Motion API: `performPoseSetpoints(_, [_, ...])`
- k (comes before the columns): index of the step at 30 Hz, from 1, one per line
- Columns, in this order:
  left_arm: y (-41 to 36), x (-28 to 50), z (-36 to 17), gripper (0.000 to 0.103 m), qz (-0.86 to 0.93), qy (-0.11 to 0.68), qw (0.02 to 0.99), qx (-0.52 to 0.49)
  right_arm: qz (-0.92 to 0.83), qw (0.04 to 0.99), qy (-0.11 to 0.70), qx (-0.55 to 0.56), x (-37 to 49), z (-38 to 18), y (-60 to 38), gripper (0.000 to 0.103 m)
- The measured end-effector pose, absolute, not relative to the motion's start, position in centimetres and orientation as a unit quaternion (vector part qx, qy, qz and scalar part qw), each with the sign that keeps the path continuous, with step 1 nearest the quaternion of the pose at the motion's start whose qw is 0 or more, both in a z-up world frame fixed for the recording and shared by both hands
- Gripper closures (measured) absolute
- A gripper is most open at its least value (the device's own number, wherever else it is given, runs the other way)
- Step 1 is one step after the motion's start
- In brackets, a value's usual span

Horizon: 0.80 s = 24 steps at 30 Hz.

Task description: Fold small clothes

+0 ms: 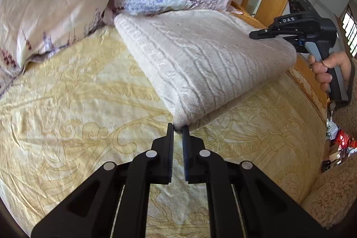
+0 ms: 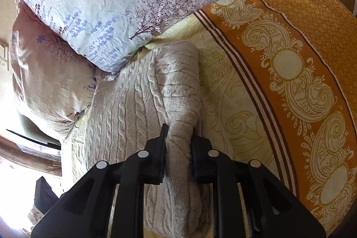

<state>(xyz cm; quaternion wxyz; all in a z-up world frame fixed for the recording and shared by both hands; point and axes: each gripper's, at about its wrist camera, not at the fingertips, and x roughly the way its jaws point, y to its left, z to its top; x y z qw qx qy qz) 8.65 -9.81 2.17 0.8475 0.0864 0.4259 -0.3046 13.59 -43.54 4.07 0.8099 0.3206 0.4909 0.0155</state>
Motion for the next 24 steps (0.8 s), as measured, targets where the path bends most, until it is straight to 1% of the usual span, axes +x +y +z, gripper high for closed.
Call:
performPoseSetpoints(1, [-10.1,8.2,2.6,0.087,-0.309,0.412,0.851,0.101,0.016,0.810,0.489,0.322,13.6,4.2,-43.6,0.076])
performPoseSetpoints(2, [-10.6,7.9,2.7,0.080,-0.308,0.403,0.853,0.122,0.015,0.810,0.490,0.321,13.7,4.3,-43.7,0.071])
performPoseSetpoints(3, [-11.1,7.6,2.7,0.066,-0.309,0.395,0.853,0.141,0.014,0.809,0.491,0.322,13.7,4.1,-43.7,0.069])
performPoseSetpoints(4, [-11.6,7.4,2.6,0.064,-0.308,0.388,0.854,0.157,0.015,0.807,0.493,0.324,13.6,3.9,-43.8,0.069])
performPoseSetpoints(8, [-13.0,7.4,2.4,0.064,-0.285,0.370,0.860,0.204,0.019,0.806,0.494,0.325,13.5,3.3,-43.4,0.069])
performPoseSetpoints(10, [-12.8,8.0,2.4,0.068,-0.263,0.364,0.869,0.210,0.017,0.811,0.494,0.314,13.8,3.3,-43.1,0.071])
performPoseSetpoints(11, [-12.5,8.3,2.5,0.069,-0.254,0.363,0.872,0.205,0.019,0.813,0.493,0.311,14.0,3.3,-42.9,0.082])
performPoseSetpoints(12, [-12.2,8.5,2.6,0.083,-0.253,0.363,0.874,0.200,0.024,0.817,0.489,0.305,14.2,3.6,-42.5,0.088])
performPoseSetpoints(13, [-12.0,8.5,2.8,0.091,-0.255,0.360,0.876,0.196,0.034,0.824,0.481,0.298,14.4,4.1,-42.0,0.088])
performPoseSetpoints(15, [-11.5,8.0,3.4,0.092,-0.250,0.339,0.887,0.189,0.067,0.839,0.459,0.285,14.4,5.7,-40.8,0.089])
performPoseSetpoints(18, [-10.1,8.4,3.4,0.092,-0.239,0.356,0.891,0.151,0.081,0.852,0.453,0.250,14.4,6.8,-39.5,0.089])
performPoseSetpoints(22, [-9.2,8.7,2.5,0.092,-0.233,0.387,0.885,0.116,0.040,0.827,0.493,0.268,14.4,3.4,-41.0,0.089])
performPoseSetpoints(24, [-8.7,8.9,2.4,0.093,-0.232,0.400,0.882,0.092,0.038,0.819,0.497,0.285,14.2,2.5,-41.6,0.089])
